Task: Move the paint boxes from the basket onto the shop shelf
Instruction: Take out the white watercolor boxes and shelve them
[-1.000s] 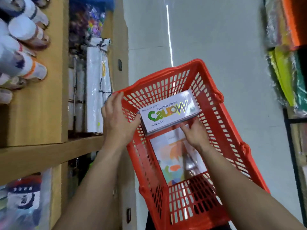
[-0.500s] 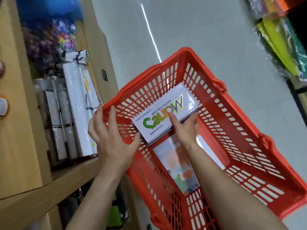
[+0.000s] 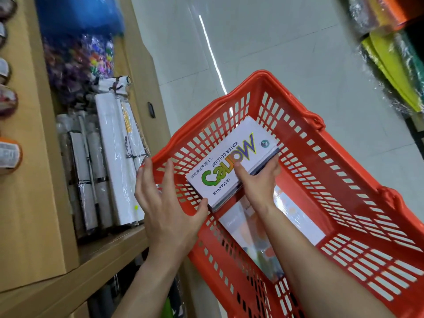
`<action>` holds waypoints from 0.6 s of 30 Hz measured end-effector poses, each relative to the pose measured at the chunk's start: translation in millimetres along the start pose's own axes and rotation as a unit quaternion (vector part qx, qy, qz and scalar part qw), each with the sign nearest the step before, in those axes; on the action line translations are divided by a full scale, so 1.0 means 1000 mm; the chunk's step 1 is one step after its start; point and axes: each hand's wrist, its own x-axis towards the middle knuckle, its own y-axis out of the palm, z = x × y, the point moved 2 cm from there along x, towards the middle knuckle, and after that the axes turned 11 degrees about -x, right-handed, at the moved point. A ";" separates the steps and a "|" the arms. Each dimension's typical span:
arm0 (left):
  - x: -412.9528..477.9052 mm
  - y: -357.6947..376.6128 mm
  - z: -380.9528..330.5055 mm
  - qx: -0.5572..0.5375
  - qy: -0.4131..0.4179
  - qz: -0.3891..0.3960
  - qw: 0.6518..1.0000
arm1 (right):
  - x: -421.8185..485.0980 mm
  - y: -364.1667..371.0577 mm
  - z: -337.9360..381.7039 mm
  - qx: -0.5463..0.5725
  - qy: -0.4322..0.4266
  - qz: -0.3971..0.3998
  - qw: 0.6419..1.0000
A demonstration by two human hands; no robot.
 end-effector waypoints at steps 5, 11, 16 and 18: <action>0.000 0.000 0.001 -0.013 -0.002 -0.006 1.000 | 0.009 -0.007 -0.007 0.053 0.044 0.000 0.998; 0.001 0.001 0.002 -0.008 0.001 -0.007 1.000 | 0.008 -0.001 -0.002 0.077 0.068 0.020 0.994; 0.002 0.002 0.002 -0.007 0.000 -0.008 1.000 | -0.001 0.010 0.005 0.103 0.039 0.044 0.993; 0.002 0.002 0.002 -0.009 -0.001 -0.009 1.000 | -0.005 0.013 0.006 0.091 0.036 0.034 0.995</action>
